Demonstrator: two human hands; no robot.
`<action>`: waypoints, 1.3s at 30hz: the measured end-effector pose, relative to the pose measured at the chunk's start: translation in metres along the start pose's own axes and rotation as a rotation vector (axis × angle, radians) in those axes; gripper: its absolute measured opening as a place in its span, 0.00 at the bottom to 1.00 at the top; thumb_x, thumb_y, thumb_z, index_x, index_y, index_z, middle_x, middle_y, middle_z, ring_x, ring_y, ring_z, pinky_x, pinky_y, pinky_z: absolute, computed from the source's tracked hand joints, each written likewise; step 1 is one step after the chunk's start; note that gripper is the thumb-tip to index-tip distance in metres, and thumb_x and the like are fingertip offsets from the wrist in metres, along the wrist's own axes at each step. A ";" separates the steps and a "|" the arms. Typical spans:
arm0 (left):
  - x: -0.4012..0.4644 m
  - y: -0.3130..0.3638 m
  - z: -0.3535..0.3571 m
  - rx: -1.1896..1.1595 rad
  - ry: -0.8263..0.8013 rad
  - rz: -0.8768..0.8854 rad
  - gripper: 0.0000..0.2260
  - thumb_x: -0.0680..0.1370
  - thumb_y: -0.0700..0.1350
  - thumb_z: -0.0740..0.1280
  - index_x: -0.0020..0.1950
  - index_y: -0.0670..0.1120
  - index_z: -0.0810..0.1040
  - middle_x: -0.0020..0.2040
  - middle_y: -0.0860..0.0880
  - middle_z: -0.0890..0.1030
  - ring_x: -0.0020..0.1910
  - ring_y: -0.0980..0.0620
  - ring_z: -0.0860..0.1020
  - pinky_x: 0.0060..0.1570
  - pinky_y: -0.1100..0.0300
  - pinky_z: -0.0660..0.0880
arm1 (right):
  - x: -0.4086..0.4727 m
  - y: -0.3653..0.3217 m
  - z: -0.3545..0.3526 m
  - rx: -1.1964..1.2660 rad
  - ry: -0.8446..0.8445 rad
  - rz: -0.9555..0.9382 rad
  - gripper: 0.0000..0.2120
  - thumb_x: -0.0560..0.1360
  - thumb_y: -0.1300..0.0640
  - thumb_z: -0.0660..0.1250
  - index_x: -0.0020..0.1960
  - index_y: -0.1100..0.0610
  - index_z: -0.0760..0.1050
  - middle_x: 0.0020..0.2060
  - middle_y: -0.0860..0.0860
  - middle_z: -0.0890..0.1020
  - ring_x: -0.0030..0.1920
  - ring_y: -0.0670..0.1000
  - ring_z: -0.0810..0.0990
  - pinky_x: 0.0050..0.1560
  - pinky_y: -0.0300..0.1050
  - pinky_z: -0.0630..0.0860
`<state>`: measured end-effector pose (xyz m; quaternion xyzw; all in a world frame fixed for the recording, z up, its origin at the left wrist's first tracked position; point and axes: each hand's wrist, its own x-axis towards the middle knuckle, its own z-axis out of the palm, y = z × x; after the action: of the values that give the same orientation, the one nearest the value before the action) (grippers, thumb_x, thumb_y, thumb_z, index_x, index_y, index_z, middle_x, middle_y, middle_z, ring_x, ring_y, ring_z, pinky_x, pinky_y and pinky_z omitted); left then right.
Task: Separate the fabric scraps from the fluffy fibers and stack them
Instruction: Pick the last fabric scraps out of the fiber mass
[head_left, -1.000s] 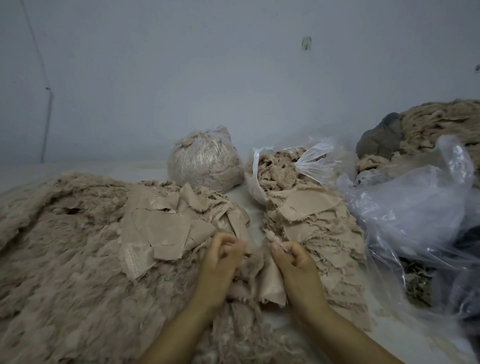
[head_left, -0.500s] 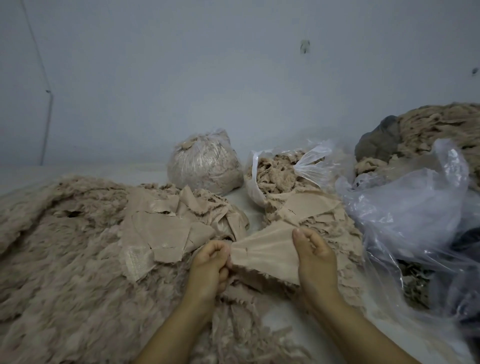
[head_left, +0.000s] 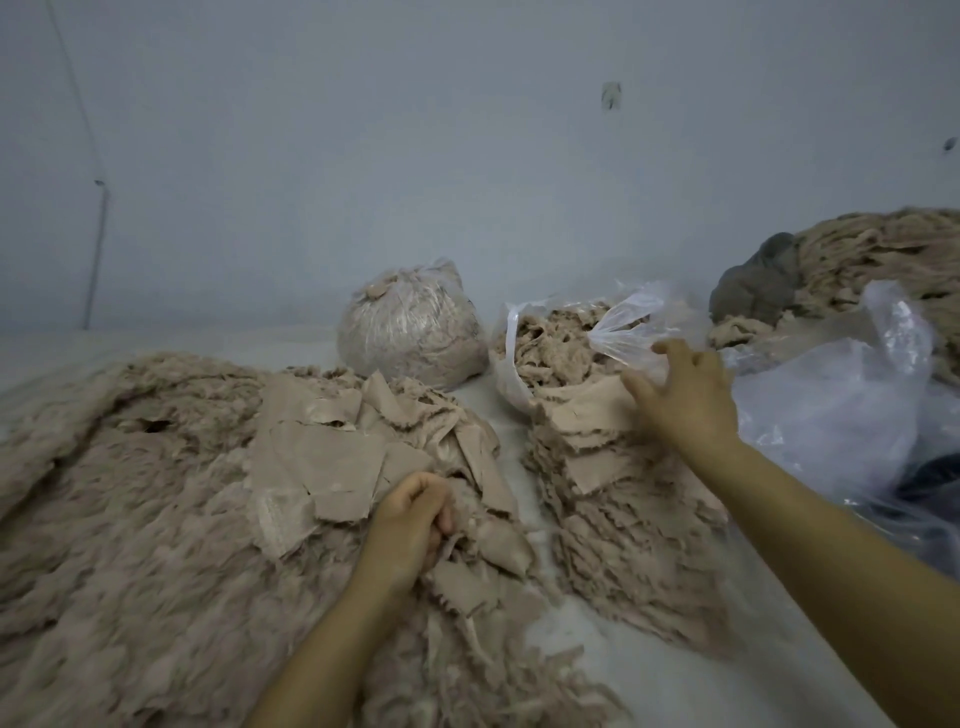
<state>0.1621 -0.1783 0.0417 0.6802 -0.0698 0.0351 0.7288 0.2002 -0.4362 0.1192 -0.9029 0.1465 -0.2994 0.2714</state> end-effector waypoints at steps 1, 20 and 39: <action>0.001 0.002 -0.001 -0.056 -0.008 -0.013 0.14 0.81 0.41 0.57 0.36 0.40 0.68 0.23 0.48 0.63 0.17 0.58 0.55 0.18 0.70 0.53 | -0.014 -0.002 0.003 -0.014 0.039 -0.091 0.18 0.76 0.47 0.65 0.61 0.55 0.72 0.61 0.58 0.71 0.62 0.59 0.69 0.56 0.52 0.68; -0.004 -0.021 0.001 0.559 -0.199 0.390 0.12 0.80 0.35 0.60 0.39 0.49 0.72 0.34 0.54 0.73 0.34 0.63 0.71 0.37 0.69 0.66 | -0.160 -0.013 0.072 0.950 -0.580 0.106 0.10 0.78 0.57 0.65 0.45 0.64 0.75 0.36 0.53 0.78 0.38 0.49 0.75 0.41 0.43 0.71; -0.018 -0.014 0.011 0.021 -0.409 -0.271 0.17 0.78 0.59 0.62 0.51 0.47 0.79 0.39 0.45 0.82 0.32 0.50 0.79 0.28 0.61 0.76 | -0.159 -0.008 0.060 0.863 -0.245 -0.200 0.10 0.73 0.59 0.71 0.41 0.44 0.83 0.40 0.41 0.83 0.42 0.40 0.80 0.46 0.33 0.74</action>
<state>0.1460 -0.1896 0.0260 0.6839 -0.1236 -0.2008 0.6904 0.1141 -0.3377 0.0102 -0.7459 -0.1128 -0.2488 0.6075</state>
